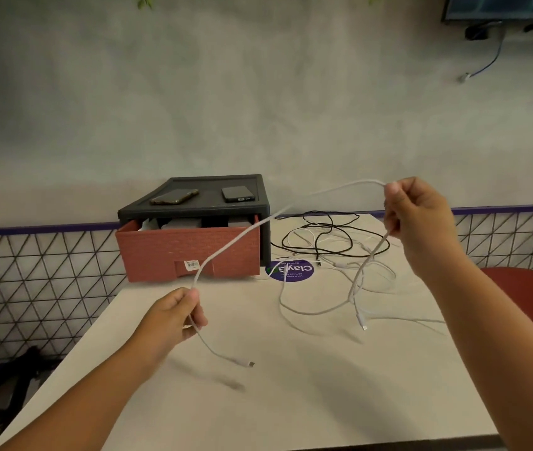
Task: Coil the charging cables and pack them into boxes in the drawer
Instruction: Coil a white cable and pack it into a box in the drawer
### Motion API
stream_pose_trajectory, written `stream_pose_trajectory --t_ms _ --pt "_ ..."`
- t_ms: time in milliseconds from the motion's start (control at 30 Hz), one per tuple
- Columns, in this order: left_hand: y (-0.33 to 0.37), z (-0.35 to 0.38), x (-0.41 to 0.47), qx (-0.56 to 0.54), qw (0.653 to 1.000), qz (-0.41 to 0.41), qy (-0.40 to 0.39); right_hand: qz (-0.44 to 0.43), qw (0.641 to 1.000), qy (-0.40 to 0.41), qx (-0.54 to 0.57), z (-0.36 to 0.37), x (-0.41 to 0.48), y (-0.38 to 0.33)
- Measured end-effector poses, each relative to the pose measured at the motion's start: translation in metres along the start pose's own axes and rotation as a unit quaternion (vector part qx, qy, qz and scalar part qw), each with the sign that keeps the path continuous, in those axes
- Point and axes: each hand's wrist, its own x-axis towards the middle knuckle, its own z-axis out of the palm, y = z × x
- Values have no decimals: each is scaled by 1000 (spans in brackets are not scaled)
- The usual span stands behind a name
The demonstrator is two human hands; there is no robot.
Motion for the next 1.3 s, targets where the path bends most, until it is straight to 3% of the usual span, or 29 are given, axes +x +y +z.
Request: stream_pose_trajectory --t_ms 167,267,367,533,667,800,867,967,1067,1200,1300 --pt "12 7 0 -136 990 -36 12 49 998 3 48 1 6 6" --pt "20 13 3 -186 982 -42 -5 102 992 -60 43 9 1 16" --pt "28 19 6 -267 963 -46 -20 141 978 -147 -47 14 -6 41" --pt "43 22 15 -320 947 -30 -29 246 911 -248 -218 -1 -9 92" --pt "42 24 21 -320 947 -27 -23 281 845 -312 -331 -8 -11 122" --pt "36 30 24 -319 946 -42 -21 348 824 -316 -317 -3 -12 136" --pt "35 32 26 -320 946 -46 -16 341 855 -280 -274 2 -7 139" --pt "35 34 33 -326 944 -50 -13 252 920 -198 -227 9 8 140" --pt "35 39 39 -343 938 -52 -18 238 936 -196 -168 13 21 136" --pt "40 55 49 -344 938 -46 -15 272 891 -292 -217 19 28 145" --pt "46 69 58 -343 938 -49 -22 224 816 -406 -347 13 25 164"
